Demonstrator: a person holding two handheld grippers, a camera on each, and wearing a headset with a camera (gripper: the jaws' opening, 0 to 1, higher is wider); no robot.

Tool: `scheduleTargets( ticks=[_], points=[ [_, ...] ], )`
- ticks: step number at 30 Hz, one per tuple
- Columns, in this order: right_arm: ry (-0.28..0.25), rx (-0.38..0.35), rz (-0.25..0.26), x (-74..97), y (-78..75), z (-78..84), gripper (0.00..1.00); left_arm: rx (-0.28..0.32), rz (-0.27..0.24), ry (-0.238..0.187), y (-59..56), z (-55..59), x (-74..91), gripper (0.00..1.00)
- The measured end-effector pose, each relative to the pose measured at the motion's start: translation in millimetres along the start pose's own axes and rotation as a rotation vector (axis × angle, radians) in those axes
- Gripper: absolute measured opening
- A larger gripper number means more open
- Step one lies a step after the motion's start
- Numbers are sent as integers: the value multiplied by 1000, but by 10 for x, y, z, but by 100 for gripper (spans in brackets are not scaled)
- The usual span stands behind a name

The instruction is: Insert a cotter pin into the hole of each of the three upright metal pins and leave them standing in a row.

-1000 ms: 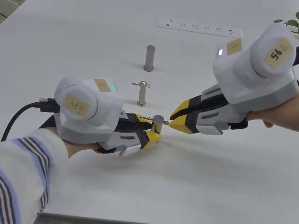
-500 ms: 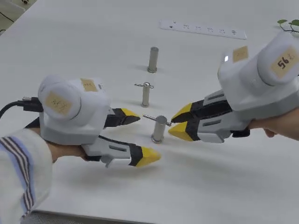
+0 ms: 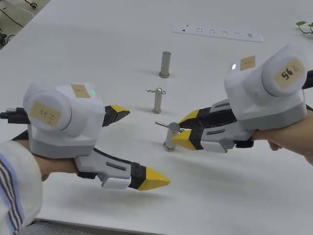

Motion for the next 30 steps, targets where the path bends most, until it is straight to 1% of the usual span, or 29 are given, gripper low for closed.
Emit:
scheduleTargets(
  ticks=[1, 2, 5, 10, 12, 15, 20, 23, 27, 30],
  points=[
    [-3, -3, 1, -7, 0, -2, 19, -24, -7, -28, -1, -40, 9, 100],
    [-7, -5, 6, -18, -2, -6, 19, -44, -17, -43, -8, -71, 29, 100],
    [-15, -15, 14, -52, -11, -3, 18, -34, -20, -38, -24, -105, 64, 100],
    [-30, -39, 18, -114, -22, 22, 16, -40, -49, -52, -12, -172, 123, 99],
    [-36, -34, 22, -132, -18, 31, 16, -38, -53, -57, -7, -193, 148, 97],
    [-62, -41, 31, -148, -12, 40, 16, 4, -66, -38, 23, -178, 172, 96],
    [-88, -2, 51, -142, 5, 53, 15, 3, -84, -53, 26, -196, 209, 98],
    [-87, 1, 54, -143, -4, 47, 14, 13, -100, -47, 33, -196, 229, 98],
    [-80, 33, 34, -141, -20, 47, 14, 39, -98, -58, 11, -231, 257, 99],
    [-83, 55, 13, -125, -42, 61, 14, 31, -106, -58, -3, -244, 270, 99]
  ],
)
Point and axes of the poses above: the centre of the closed fingertips' face, and the gripper's own axes: x roughly backward along the fingers, y roughly to its left, z roughly out of its underside, the point moved 7 cm from there along x, roughly backward along the fingers, and after that the axes turned 8 degrees about x, right-handed, at the moved point
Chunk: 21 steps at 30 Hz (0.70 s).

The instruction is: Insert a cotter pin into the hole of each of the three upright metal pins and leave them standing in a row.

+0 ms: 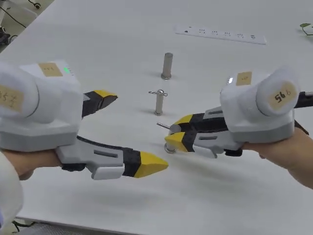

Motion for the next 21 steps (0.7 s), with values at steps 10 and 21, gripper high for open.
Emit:
scheduleTargets(
  ticks=[10, 21],
  points=[
    [-46, 84, -149, 151, -301, 134, 13, 2, -19, 38, -16, 53, 10, 99],
    [-67, 132, -162, 299, -732, 213, 13, 17, -37, 40, 6, 80, 25, 99]
  ],
)
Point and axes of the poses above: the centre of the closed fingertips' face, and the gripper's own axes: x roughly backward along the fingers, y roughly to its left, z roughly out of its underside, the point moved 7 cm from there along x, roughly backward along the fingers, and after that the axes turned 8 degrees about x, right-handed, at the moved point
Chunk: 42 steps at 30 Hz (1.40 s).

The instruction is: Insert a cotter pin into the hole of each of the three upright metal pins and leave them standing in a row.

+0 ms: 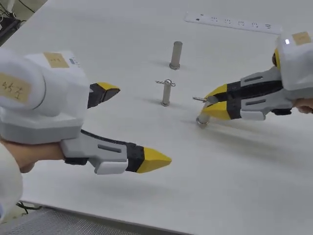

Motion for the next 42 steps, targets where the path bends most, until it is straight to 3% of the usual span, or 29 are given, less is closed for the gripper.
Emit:
scheduleTargets(
  ticks=[4, 8, 10, 13, 23, 36, 42],
  points=[
    [-14, -2, -6, 69, -230, 67, 13, 14, -9, 6, 4, 13, 3, 99],
    [-4, 2, -30, 56, -318, 72, 13, 42, -17, 15, -4, 46, -7, 99],
    [14, 31, -50, 23, -296, 70, 13, 78, -19, 21, -6, 65, -22, 99],
    [27, 44, -77, 0, -307, 91, 13, 78, -23, 15, -20, 61, -31, 99],
    [-5, 32, -93, -46, -299, 89, 13, 101, -21, 27, -69, 85, -60, 99],
    [-51, -62, -26, -32, -239, 115, 14, 140, -14, 45, -138, 109, -139, 98],
    [-52, -70, -16, -39, -201, 100, 15, 135, -6, 40, -160, 93, -125, 98]
  ],
)
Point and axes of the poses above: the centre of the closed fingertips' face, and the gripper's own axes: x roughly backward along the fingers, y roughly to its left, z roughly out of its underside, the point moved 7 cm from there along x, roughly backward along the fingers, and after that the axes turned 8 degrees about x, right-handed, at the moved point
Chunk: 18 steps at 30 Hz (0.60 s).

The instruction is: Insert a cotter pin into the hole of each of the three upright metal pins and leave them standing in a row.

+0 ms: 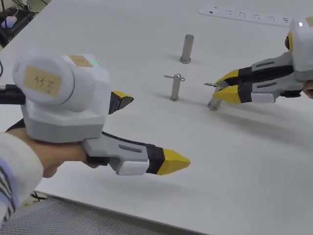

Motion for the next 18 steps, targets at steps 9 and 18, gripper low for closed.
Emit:
scheduleTargets(
  ticks=[9, 18],
  points=[
    [-80, -45, 101, 122, -56, -183, 28, 7, -2, -21, -35, -57, 8, 98],
    [-166, -124, 186, 341, 64, -307, 32, 8, 3, -53, -77, -134, -9, 96]
  ],
)
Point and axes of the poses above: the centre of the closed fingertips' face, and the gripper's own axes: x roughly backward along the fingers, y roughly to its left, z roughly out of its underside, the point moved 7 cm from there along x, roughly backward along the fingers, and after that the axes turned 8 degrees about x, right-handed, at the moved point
